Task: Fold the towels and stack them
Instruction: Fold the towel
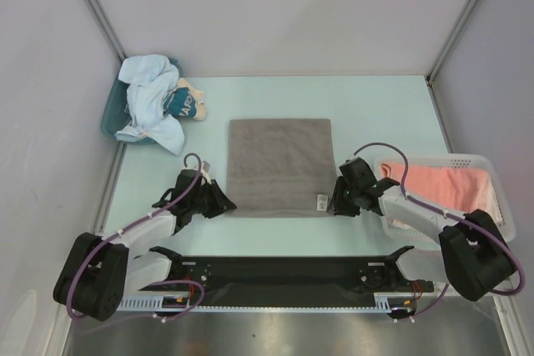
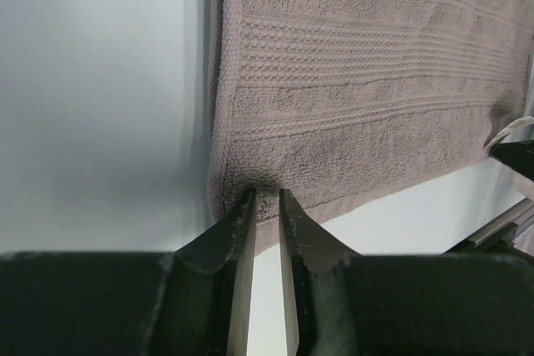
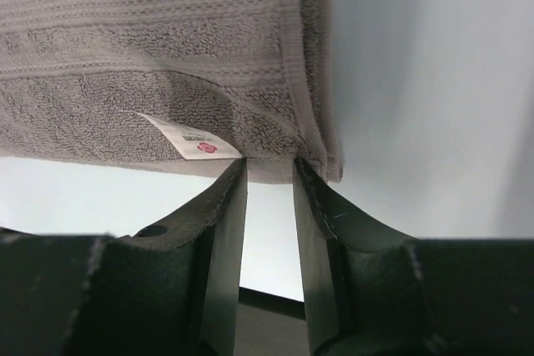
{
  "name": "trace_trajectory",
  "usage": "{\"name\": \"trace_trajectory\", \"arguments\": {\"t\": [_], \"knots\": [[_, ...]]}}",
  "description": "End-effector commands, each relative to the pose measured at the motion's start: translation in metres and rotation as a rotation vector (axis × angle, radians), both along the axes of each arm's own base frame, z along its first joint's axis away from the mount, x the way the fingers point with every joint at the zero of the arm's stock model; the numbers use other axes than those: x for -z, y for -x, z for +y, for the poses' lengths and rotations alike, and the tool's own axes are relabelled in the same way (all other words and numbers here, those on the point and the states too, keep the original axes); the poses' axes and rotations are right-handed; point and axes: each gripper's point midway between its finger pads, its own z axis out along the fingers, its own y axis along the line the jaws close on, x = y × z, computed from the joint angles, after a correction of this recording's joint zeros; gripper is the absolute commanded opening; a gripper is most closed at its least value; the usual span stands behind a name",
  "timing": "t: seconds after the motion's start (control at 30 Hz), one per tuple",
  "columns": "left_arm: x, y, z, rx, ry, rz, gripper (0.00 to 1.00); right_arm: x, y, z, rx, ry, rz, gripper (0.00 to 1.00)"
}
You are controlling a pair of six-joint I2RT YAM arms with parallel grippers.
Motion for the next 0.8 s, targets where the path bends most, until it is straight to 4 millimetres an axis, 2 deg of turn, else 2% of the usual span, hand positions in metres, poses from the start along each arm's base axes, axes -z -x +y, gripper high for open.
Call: {"name": "trace_trajectory", "arguments": {"t": [0.0, 0.07, 0.13, 0.17, 0.27, 0.33, 0.43, 0.5, 0.6, 0.63, 0.77], "knots": [[-0.003, -0.009, 0.003, -0.023, -0.023, -0.044, 0.22, -0.003, -0.002, -0.025, 0.065, 0.085, -0.038, 0.33], [-0.009, -0.011, 0.004, -0.025, -0.025, -0.064, 0.21, -0.029, -0.009, -0.015, 0.050, 0.049, -0.103, 0.32], [-0.013, -0.009, 0.006, -0.024, -0.033, -0.067, 0.21, -0.044, -0.011, -0.007, 0.035, 0.030, -0.125, 0.31], [-0.017, -0.008, 0.006, -0.019, -0.033, -0.067, 0.21, -0.058, -0.015, 0.006, 0.009, 0.016, -0.158, 0.31], [-0.028, -0.009, 0.006, -0.013, -0.036, -0.089, 0.21, -0.072, -0.020, 0.031, -0.029, -0.014, -0.190, 0.31], [-0.037, -0.010, 0.006, -0.008, -0.032, -0.115, 0.22, -0.075, -0.026, 0.058, -0.073, -0.034, -0.201, 0.30], [-0.043, -0.013, 0.005, -0.001, -0.034, -0.127, 0.23, -0.068, -0.033, 0.095, -0.126, -0.057, -0.196, 0.29], [-0.047, -0.016, 0.003, 0.006, -0.026, -0.133, 0.23, -0.053, -0.042, 0.114, -0.137, -0.078, -0.181, 0.29], [-0.043, -0.019, 0.000, 0.010, -0.018, -0.120, 0.22, -0.036, -0.043, 0.133, -0.166, -0.097, -0.146, 0.26], [-0.041, -0.019, -0.001, 0.012, -0.017, -0.115, 0.22, -0.026, -0.033, 0.141, -0.201, -0.086, -0.113, 0.25], [-0.038, -0.021, -0.002, 0.013, -0.019, -0.115, 0.22, -0.007, -0.017, 0.135, -0.199, -0.027, -0.102, 0.26]]}}
